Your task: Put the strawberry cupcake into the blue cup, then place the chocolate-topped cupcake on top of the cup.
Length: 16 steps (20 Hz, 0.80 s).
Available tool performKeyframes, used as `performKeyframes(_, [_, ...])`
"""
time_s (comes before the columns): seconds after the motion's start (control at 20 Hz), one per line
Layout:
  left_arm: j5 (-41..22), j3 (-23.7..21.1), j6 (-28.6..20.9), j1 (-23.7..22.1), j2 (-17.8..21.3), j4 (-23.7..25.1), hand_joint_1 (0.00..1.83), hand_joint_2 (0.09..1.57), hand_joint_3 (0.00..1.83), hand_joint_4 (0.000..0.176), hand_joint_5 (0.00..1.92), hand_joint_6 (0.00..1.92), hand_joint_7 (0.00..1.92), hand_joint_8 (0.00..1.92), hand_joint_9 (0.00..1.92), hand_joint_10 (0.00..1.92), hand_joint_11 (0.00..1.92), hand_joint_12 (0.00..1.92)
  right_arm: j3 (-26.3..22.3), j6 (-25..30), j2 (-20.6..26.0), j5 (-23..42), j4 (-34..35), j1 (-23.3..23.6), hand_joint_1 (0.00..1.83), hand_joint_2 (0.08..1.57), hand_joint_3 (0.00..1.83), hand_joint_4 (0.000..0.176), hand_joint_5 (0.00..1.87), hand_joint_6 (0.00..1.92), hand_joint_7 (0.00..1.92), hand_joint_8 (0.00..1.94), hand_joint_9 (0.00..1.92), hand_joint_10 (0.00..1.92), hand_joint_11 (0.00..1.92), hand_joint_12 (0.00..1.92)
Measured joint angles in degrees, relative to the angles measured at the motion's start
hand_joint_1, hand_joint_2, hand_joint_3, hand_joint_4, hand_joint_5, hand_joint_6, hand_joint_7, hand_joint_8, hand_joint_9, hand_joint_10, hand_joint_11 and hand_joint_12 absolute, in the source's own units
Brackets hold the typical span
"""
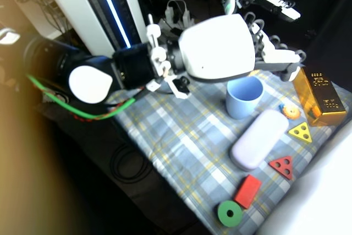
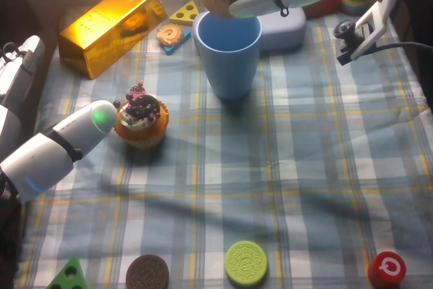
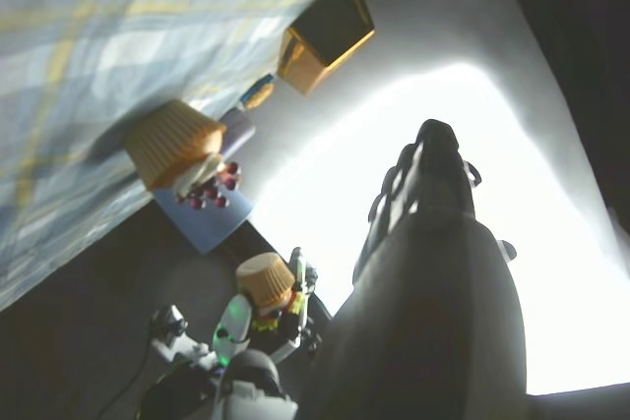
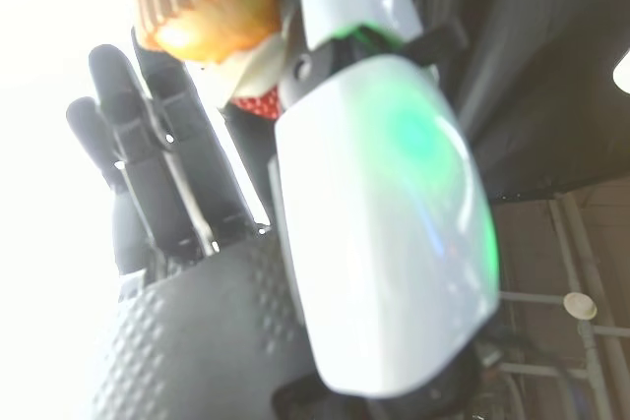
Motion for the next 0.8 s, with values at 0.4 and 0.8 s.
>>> performKeyframes(0.4, [-0.07,0.00,0.00,0.00,0.00,-0.02,0.00,0.87,0.00,0.000,0.08,0.00,0.09,0.00,0.07,0.00,0.04,0.02,3.28,3.08,-2.23,-0.50,0.39,-1.88,0.61,1.18,0.00,0.000,0.81,0.18,0.92,0.00,0.89,0.16,0.29,1.58])
performKeyframes(0.8, [-0.04,0.00,0.00,0.02,0.00,0.02,0.00,0.85,0.00,0.014,0.08,0.01,0.09,0.00,0.06,0.01,0.02,0.01,3.32,3.10,-2.32,-0.15,0.02,-2.16,0.49,1.13,0.00,0.000,0.83,0.00,0.89,0.01,0.60,0.78,0.24,1.61])
